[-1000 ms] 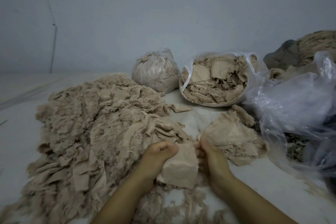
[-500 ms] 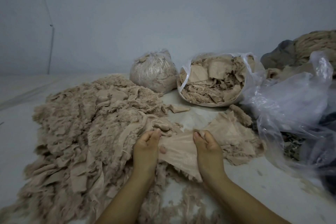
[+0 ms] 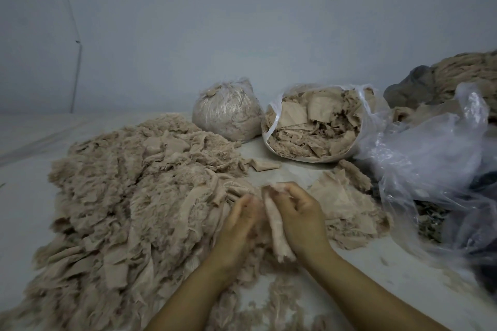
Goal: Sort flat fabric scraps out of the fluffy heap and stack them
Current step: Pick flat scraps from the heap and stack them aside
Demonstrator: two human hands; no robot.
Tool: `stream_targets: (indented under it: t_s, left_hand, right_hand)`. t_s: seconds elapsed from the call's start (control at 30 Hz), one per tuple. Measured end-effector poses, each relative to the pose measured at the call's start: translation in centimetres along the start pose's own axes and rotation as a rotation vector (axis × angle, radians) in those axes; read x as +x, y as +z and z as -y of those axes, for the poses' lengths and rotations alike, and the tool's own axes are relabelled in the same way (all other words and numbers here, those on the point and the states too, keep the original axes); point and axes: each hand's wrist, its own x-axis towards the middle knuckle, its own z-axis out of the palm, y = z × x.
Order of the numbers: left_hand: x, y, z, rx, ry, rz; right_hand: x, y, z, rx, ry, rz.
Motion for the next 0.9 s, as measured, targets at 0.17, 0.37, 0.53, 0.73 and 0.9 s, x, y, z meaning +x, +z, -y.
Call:
stream_targets:
  t_s: [0.17,0.37,0.53,0.73,0.9]
  left_hand:
    - [-0.4,-0.5,-1.2,-0.075,0.034,-0.118]
    - [-0.1,0.2,-1.4,0.047,0.052,-0.180]
    - [0.1,0.0,-1.1,0.064,0.075,-0.223]
    - [0.0,-1.3,-0.9,0.067,0.044,-0.327]
    - [0.2,-1.4,-0.8,-0.002,0.030,-0.273]
  right_hand:
    - [2.7,-1.4,1.0,-0.183,-0.092,-0.046]
    - [4.1,-3.4,0.2,-0.206,0.003,-0.048]
    - [4.5,-4.0,-0.4,-0.212,0.021,-0.066]
    - [6.0,-6.0,-1.1,-0.258,0.051,-0.195]
    - [7.6,-9.9,-1.0,-0.988,0.100,-0.106]
